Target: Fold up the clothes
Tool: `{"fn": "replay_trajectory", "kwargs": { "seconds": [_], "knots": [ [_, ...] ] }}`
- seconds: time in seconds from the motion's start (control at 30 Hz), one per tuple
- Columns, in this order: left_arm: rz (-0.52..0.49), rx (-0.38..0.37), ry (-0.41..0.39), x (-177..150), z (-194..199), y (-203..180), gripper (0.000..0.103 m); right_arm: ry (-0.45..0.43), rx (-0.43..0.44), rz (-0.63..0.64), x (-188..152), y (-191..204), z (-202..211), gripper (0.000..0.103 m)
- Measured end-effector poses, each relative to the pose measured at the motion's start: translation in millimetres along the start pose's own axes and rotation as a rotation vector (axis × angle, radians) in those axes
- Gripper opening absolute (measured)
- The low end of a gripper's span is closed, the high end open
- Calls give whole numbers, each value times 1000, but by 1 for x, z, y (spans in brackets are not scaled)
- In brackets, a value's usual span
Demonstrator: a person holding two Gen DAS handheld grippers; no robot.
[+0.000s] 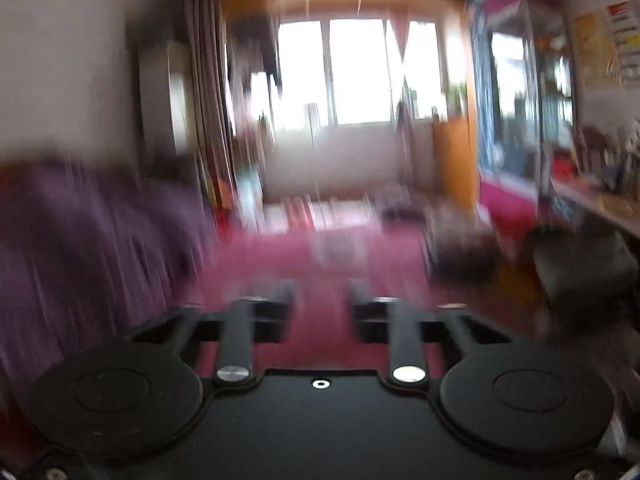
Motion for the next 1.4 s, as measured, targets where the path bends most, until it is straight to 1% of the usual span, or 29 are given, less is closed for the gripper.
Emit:
{"fn": "replay_trajectory", "kwargs": {
  "seconds": [0.07, 0.13, 0.2, 0.23, 0.27, 0.33, 0.43, 0.5, 0.53, 0.57, 0.6, 0.63, 0.7, 0.77, 0.83, 0.87, 0.93, 0.97, 1.1, 1.2, 1.27, 1.33, 1.37, 1.4],
  "knots": [
    [70, 28, 101, -46, -10, 25, 46, 26, 12, -22, -6, 2, -9, 103],
    [99, 49, 189, -78, -20, 37, 49, 52, 23, -44, -12, 3, -18, 103],
    [128, 84, 264, -101, -31, 48, 52, 77, 35, -66, -18, 5, -27, 102],
    [152, 90, 302, -108, -36, 46, 53, 90, 40, -78, -20, 6, -32, 102],
    [188, 96, 333, -114, -43, 54, 55, 103, 46, -89, -23, 7, -36, 102],
    [283, 132, 384, -120, -63, 70, 57, 129, 58, -111, -29, 9, -45, 102],
    [423, 162, 452, -133, -88, 84, 57, 168, 75, -144, -38, 11, -59, 102],
    [468, 133, 463, -138, -104, 87, 58, 194, 86, -166, -44, 13, -67, 102],
    [479, 124, 464, -142, -112, 85, 57, 205, 92, -177, -47, 14, -72, 99],
    [474, 124, 454, -146, -118, 80, 41, 200, 92, -184, -49, 14, -74, 98],
    [467, 110, 428, -143, -118, 74, 13, 200, 92, -178, -51, 16, -75, 95],
    [470, 71, 398, -137, -115, 68, 12, 199, 96, -170, -50, 17, -75, 91],
    [482, -26, 325, -120, -95, 54, 3, 194, 101, -190, -49, 16, -75, 90],
    [454, -119, 247, -95, -81, 34, 3, 166, 128, -268, -49, 9, -72, 91],
    [414, -195, 177, -70, -68, 13, 3, 126, 166, -363, -49, 1, -68, 96],
    [398, -224, 155, -58, -65, 4, 3, 105, 185, -410, -49, -4, -66, 96],
    [367, -275, 121, -37, -59, -15, 3, 65, 223, -505, -49, -12, -61, 103],
    [354, -296, 105, -29, -55, -22, 3, 43, 243, -548, -48, -16, -59, 103],
    [336, -407, 60, 0, -52, -50, 3, -90, 353, -543, -26, -23, -34, 103],
    [299, -469, 25, 18, -52, -72, 3, -190, 436, -537, -9, -28, -15, 103],
    [280, -498, 11, 27, -57, -86, 3, -258, 490, -533, 2, -32, -2, 92],
    [279, -535, -4, 33, -62, -97, 3, -325, 544, -528, 13, -35, 12, 53],
    [271, -542, -12, 34, -66, -102, 3, -358, 571, -525, 18, -37, 18, 50],
    [258, -523, -12, 32, -71, -106, 4, -392, 598, -522, 24, -39, 25, 50]
  ]
}}
Point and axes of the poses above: each gripper's, at about its wrist camera, not at the fingertips, and z roughly against the way its jaws point, y to its left, x to its top, the point moved 3 cm from there along -z, roughly the way its jaws point, and after that the axes turned 11 degrees about z, right-handed, at the moved point
